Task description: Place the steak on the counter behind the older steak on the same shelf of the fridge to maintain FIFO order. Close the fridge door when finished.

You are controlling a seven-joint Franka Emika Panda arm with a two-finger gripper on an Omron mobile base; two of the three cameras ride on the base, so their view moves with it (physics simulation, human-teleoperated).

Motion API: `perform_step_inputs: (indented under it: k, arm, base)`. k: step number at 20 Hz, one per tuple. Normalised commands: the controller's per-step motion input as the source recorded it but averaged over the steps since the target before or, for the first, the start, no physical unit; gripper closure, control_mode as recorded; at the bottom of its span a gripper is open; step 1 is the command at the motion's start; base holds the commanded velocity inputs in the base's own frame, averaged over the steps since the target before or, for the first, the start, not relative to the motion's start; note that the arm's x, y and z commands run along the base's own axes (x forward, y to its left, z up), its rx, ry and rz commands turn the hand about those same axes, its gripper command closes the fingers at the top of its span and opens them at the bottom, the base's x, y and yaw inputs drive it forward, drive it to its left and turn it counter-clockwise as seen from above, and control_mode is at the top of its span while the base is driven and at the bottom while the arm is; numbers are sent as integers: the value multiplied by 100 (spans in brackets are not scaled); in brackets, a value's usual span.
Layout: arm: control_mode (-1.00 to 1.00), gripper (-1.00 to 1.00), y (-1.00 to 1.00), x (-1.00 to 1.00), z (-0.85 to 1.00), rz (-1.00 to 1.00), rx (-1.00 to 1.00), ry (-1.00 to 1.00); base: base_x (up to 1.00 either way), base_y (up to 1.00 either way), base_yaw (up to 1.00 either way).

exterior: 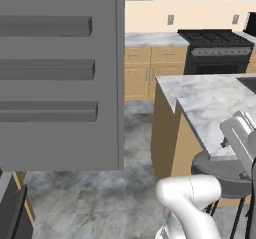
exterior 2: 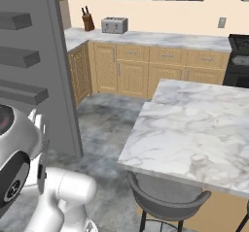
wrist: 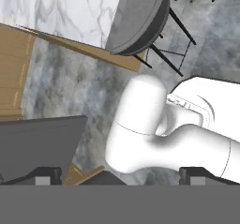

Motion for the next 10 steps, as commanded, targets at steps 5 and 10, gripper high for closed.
perform_step_inputs:
  k: [5,10]
  arm:
    - [-100,-100,16,1,-39,-7,0,-1]
    - [100,-100,0,3,-2,-2,1,0]
  base:
    - [0,0,0]
    - [29,-2,-9]
